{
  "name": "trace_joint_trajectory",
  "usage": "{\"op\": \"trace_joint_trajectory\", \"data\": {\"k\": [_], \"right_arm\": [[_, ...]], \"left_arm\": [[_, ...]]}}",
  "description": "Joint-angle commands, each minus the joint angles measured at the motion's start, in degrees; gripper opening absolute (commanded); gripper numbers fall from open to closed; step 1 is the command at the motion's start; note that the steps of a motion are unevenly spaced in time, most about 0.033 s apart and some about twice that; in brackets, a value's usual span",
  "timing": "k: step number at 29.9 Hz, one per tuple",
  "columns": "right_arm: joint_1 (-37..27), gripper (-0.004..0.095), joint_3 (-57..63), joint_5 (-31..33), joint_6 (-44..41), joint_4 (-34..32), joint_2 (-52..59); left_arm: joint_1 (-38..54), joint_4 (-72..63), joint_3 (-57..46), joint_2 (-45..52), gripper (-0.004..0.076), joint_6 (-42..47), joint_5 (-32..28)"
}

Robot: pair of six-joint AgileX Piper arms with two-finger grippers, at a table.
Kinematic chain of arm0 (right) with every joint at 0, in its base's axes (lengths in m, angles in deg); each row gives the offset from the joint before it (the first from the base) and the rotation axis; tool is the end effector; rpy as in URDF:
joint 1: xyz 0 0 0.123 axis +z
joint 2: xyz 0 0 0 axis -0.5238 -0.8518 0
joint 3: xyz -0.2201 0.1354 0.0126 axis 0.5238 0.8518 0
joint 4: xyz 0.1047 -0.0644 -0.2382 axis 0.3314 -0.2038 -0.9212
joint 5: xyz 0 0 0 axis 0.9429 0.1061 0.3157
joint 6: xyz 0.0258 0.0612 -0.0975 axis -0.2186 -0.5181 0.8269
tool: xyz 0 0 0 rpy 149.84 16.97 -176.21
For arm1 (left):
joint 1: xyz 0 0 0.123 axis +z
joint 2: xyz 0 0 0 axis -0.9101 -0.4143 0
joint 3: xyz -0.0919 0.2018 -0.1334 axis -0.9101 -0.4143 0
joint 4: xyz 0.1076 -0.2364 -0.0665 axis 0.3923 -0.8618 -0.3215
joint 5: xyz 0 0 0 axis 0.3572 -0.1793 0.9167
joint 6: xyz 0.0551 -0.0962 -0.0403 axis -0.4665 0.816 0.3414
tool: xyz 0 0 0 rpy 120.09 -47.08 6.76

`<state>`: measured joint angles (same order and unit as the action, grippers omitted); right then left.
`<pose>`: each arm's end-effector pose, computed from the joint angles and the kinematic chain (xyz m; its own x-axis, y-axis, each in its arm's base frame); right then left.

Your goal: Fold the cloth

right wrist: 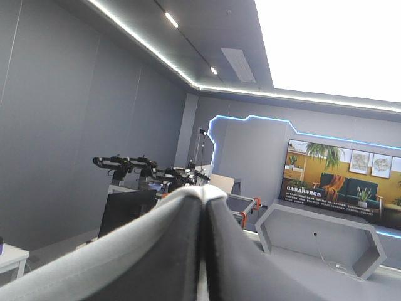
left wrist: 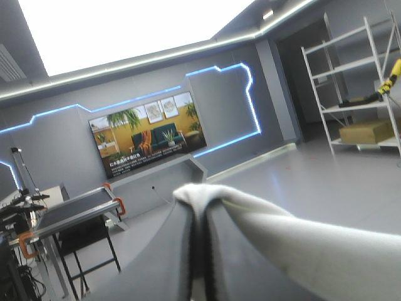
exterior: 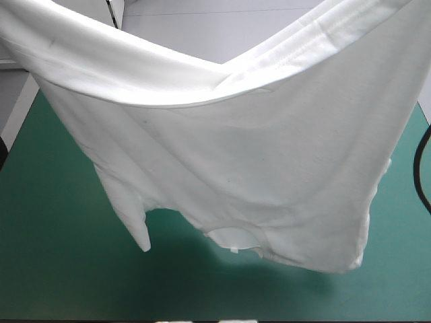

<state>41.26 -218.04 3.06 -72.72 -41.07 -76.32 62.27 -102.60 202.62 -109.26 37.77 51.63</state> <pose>0.0992 0.0367 0.6967 0.5052 -0.0046 -0.8630 -0.2628 0.9517 -0.1590 0.0975 -0.0507 0.6785 0.4258 0.1445 -0.8932 0.3360 0.8914 0.3043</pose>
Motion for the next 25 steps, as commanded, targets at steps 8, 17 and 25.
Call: {"op": "trace_joint_trajectory", "data": {"k": [8,17,25], "right_arm": [[0.04,-0.0013,-0.45,-17.73,0.95,-3.08,-9.28],[-1.62,-0.0013,-2.19,-34.56,0.84,-5.70,-23.25],[-5.78,-0.0013,-13.38,-38.66,0.14,-4.66,-33.63]], "left_arm": [[-0.05,-0.81,0.62,-9.00,-0.0022,0.12,-17.45],[-0.05,-6.86,0.62,-24.29,-0.0022,-4.92,-38.67],[-0.05,-27.87,5.52,-31.57,-0.0022,-25.57,-47.35]]}}
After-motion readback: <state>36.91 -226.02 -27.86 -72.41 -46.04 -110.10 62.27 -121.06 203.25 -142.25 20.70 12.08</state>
